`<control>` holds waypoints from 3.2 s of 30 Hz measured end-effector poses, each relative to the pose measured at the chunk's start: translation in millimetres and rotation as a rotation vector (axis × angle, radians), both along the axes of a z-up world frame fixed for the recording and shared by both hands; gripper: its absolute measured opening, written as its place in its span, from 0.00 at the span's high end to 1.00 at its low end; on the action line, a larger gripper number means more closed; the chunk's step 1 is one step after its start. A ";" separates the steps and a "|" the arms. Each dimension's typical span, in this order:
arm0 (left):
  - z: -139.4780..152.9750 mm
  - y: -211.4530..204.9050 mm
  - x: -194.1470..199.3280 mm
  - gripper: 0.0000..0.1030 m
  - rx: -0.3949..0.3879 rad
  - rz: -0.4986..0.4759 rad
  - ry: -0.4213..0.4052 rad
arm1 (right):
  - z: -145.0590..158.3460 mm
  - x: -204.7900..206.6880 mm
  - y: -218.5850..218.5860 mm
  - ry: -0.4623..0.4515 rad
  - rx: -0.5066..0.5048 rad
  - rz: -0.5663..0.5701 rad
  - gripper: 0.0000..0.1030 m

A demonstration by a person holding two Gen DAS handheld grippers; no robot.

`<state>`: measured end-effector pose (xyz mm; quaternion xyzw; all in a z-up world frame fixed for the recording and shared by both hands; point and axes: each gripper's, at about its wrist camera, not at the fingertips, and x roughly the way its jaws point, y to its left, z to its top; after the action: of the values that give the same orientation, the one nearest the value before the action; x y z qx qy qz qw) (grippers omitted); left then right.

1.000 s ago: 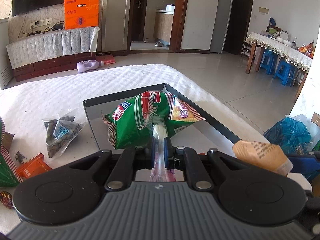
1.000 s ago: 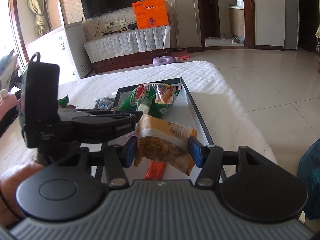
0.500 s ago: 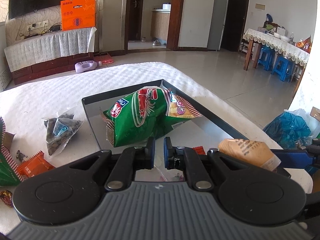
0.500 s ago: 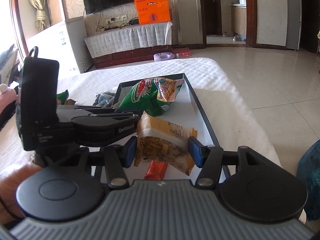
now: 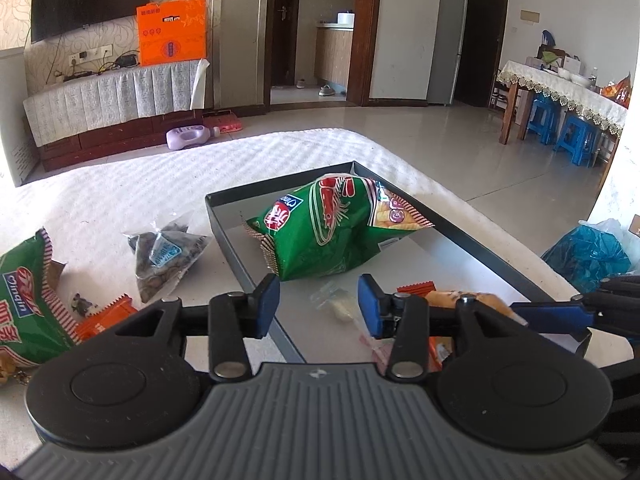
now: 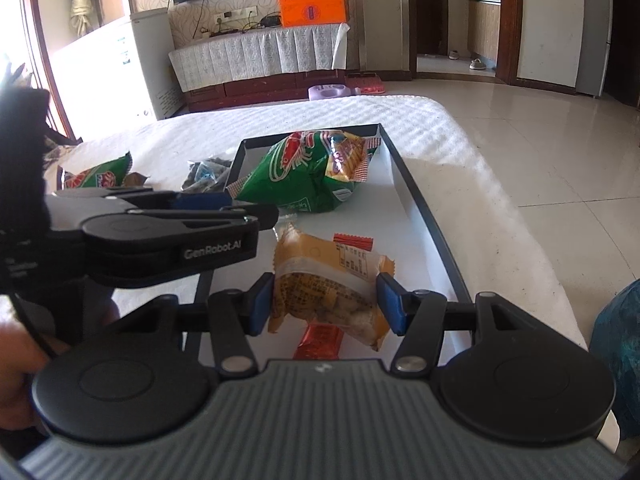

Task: Organize snacks
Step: 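Open the left tool to drop the lollipop into the box while the right tool releases the pastry, then move the left tool to the PRAWN CRACKER bag while the right tool approaches the brown twisted candy, then close the left tool on the PRAWN CRACKER bag while the right tool grasps the brown candy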

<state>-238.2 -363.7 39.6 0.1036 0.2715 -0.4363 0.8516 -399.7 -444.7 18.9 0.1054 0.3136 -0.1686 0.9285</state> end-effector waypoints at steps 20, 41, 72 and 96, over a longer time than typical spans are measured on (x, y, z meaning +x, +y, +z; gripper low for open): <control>11.6 57.0 -7.7 0.32 0.021 0.084 -0.033 | -1.1 6.1 16.4 0.029 -0.029 0.019 0.34; 38.1 162.7 15.6 0.20 -0.022 0.308 -0.031 | 22.9 2.9 48.6 -0.132 -0.054 0.140 0.33; 0.2 203.9 123.3 0.10 -0.067 0.467 0.118 | -12.9 138.6 149.7 -0.001 -0.091 0.486 0.40; -7.7 197.6 138.5 0.04 -0.097 0.438 0.174 | -27.1 170.5 162.5 0.047 -0.079 0.562 0.49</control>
<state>-99.7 -166.2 31.8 -0.0368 0.3385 -0.2609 0.9033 -229.3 -282.2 -8.2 -0.0258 0.3453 0.0807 0.9346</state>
